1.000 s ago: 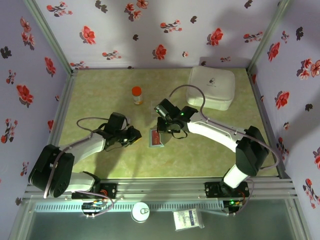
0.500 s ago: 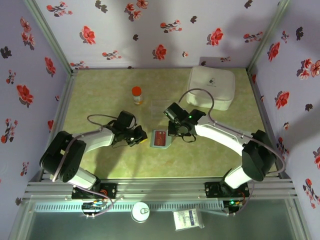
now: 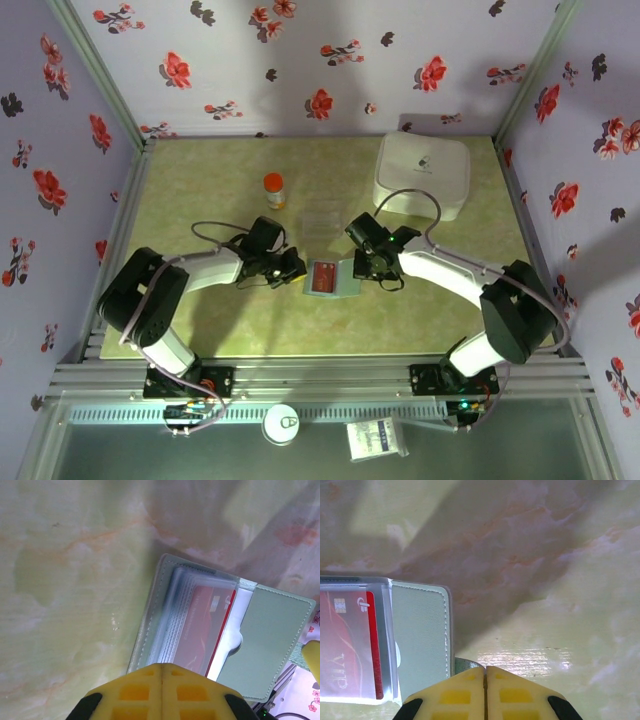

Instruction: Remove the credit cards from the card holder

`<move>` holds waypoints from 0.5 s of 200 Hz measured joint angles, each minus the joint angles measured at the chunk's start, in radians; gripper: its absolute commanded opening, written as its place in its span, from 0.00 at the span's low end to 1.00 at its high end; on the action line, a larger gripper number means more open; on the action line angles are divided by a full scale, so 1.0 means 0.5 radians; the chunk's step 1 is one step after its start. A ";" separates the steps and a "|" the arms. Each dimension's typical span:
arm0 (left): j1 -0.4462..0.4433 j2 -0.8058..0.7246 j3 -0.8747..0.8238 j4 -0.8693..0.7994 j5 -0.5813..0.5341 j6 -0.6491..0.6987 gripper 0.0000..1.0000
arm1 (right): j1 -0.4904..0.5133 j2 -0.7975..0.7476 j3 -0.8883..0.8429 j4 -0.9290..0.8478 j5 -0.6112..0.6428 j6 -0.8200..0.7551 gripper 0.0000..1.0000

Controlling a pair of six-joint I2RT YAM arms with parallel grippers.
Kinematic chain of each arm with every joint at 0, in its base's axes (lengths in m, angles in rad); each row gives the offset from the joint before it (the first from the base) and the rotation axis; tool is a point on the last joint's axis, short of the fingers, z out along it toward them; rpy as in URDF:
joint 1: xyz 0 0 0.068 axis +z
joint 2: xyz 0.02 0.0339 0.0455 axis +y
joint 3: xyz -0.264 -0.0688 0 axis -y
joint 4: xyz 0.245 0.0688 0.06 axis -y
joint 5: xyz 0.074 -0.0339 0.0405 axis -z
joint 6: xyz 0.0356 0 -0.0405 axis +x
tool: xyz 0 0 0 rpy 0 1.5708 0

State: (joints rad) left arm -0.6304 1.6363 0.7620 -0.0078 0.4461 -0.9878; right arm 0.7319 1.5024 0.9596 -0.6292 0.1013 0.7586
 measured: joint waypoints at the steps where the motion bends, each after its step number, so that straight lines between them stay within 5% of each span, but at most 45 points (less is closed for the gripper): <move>1: 0.000 0.003 0.001 0.000 0.000 0.000 0.02 | -0.001 0.002 -0.002 0.006 -0.001 -0.001 0.00; 100: 0.005 -0.008 -0.057 -0.033 -0.034 0.002 0.02 | -0.002 0.150 -0.047 0.233 -0.105 -0.015 0.00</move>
State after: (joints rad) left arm -0.6281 1.6321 0.7334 -0.0242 0.4290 -0.9871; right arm 0.7311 1.5772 0.9363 -0.5125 0.0486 0.7509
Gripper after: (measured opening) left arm 0.037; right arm 0.066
